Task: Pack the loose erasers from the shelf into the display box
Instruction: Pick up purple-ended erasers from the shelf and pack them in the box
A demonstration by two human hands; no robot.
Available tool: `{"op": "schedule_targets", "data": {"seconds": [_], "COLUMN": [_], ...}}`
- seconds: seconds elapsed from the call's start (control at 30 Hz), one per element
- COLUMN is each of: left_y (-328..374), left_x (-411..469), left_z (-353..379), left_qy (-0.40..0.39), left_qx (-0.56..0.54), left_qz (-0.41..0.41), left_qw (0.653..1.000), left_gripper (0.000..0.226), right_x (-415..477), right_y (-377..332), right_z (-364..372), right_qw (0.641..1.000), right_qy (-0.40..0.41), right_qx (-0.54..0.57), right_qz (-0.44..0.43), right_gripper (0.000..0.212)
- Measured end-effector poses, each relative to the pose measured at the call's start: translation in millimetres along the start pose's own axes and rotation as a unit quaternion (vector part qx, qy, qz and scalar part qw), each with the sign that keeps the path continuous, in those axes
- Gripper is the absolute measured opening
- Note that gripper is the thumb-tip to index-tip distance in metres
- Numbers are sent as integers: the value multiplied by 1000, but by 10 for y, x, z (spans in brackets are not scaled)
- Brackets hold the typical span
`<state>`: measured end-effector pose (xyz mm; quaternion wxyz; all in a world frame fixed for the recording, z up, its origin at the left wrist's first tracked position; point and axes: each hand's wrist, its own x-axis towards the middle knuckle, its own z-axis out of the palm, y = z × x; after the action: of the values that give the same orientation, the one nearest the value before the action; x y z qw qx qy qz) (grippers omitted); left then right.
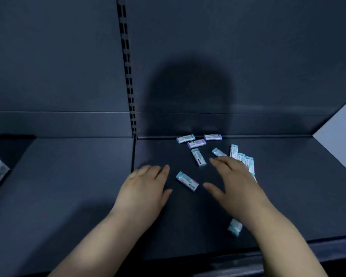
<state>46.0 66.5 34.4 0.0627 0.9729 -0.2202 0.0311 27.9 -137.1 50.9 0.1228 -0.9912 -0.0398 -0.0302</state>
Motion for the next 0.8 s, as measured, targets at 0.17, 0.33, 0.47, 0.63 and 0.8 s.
{"op": "schedule_targets", "data": {"seconds": [0.17, 0.33, 0.47, 0.63, 0.8], "left_y": [297, 391, 496, 581, 554], "left_x": [322, 904, 1298, 1665, 1857], "left_z": [96, 118, 123, 204, 295], "left_qy": [33, 20, 3, -58, -96], "left_qx": [-11, 18, 23, 22, 5], "left_qz": [-40, -43, -48, -82, -119], "left_qw": [999, 999, 999, 995, 988], "left_gripper": [55, 50, 36, 37, 30], "right_x": [452, 1006, 1364, 1557, 1627], "right_y": [586, 986, 1083, 1152, 1210], "right_z": [-156, -99, 91, 252, 261], "right_qw": [999, 997, 995, 994, 992], "right_qy": [-21, -57, -52, -73, -24], "right_qx": [-15, 23, 57, 26, -52], "right_qz": [-22, -40, -62, -73, -111], "right_gripper": [54, 44, 36, 41, 33]}}
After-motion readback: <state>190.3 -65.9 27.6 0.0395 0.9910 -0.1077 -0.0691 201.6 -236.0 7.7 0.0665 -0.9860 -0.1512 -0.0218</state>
